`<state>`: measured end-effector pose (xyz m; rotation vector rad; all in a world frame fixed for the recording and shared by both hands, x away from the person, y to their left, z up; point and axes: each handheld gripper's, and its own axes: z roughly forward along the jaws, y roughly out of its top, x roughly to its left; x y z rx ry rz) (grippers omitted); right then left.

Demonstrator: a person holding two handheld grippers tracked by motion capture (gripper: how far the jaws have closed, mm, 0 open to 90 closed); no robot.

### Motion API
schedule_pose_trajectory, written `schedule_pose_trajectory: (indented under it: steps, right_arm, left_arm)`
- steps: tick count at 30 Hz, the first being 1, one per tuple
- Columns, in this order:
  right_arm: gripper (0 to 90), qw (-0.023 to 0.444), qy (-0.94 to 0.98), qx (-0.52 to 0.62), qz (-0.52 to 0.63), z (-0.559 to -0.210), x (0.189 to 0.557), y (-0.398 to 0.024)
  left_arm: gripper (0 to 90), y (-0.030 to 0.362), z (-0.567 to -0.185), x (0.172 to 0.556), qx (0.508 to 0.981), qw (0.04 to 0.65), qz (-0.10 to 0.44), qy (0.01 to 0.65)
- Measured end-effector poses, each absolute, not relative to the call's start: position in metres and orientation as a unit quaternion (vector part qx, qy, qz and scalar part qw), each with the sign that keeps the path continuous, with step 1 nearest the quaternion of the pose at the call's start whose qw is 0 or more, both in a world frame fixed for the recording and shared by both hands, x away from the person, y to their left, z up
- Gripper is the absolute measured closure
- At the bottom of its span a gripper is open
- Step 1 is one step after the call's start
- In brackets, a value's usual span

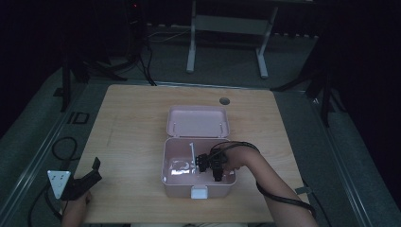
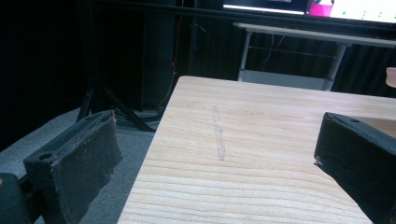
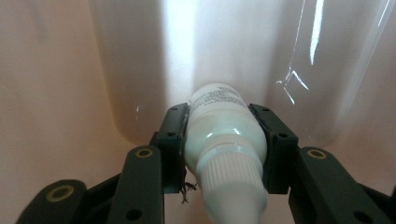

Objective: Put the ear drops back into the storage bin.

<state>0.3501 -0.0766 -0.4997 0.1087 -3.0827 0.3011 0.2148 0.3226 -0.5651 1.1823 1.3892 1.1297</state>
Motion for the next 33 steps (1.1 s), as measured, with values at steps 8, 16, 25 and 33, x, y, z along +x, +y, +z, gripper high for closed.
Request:
schedule_pose_trajectory:
  steps: [8, 16, 25, 33]
  right_arm:
    - [58.9, 0.025, -0.994, 0.036, 0.1, -0.5, 0.35, -0.076]
    - [56.2, 0.032, -0.994, 0.036, 0.095, -0.495, 0.35, -0.077]
    - [54.4, 0.012, -0.997, 0.035, 0.061, -0.461, 0.349, -0.081]
    - [42.9, -0.018, -0.999, 0.021, 0.034, -0.425, 0.344, -0.086]
  left_arm:
    - [0.4, 0.323, -0.565, 0.215, 0.484, 0.478, 0.463, 0.568]
    - [0.4, 0.323, -0.565, 0.215, 0.484, 0.478, 0.463, 0.568]
    - [0.4, 0.322, -0.565, 0.215, 0.485, 0.477, 0.463, 0.569]
    - [0.4, 0.322, -0.565, 0.215, 0.484, 0.476, 0.463, 0.569]
